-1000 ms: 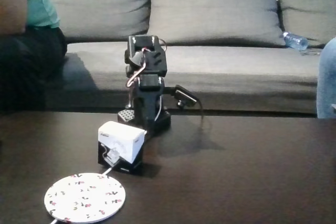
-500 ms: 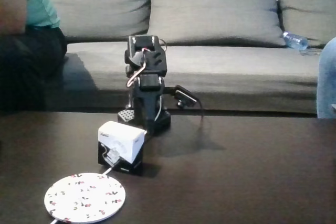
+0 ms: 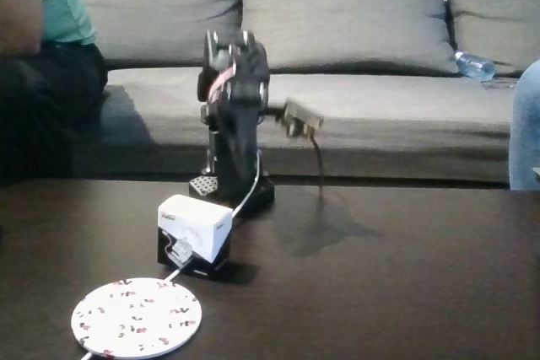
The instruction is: Grasp a servo box and put it on the zirlivani.
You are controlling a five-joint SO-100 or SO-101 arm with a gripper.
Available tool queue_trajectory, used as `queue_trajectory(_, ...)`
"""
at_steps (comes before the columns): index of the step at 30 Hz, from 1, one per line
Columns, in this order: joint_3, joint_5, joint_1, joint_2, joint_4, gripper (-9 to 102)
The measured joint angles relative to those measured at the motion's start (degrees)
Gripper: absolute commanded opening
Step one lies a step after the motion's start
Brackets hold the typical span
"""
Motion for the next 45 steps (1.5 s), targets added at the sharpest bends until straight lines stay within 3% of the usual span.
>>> queue_trajectory(6,-10.81,-0.35,0.09,-10.46,1.41,7)
queue_trajectory(13,-30.23,0.70,10.20,-40.17,1.67,8)
queue_trajectory(19,-39.90,0.70,18.72,-60.64,5.89,19)
queue_trajectory(45,-35.95,0.88,21.01,-64.51,8.09,20)
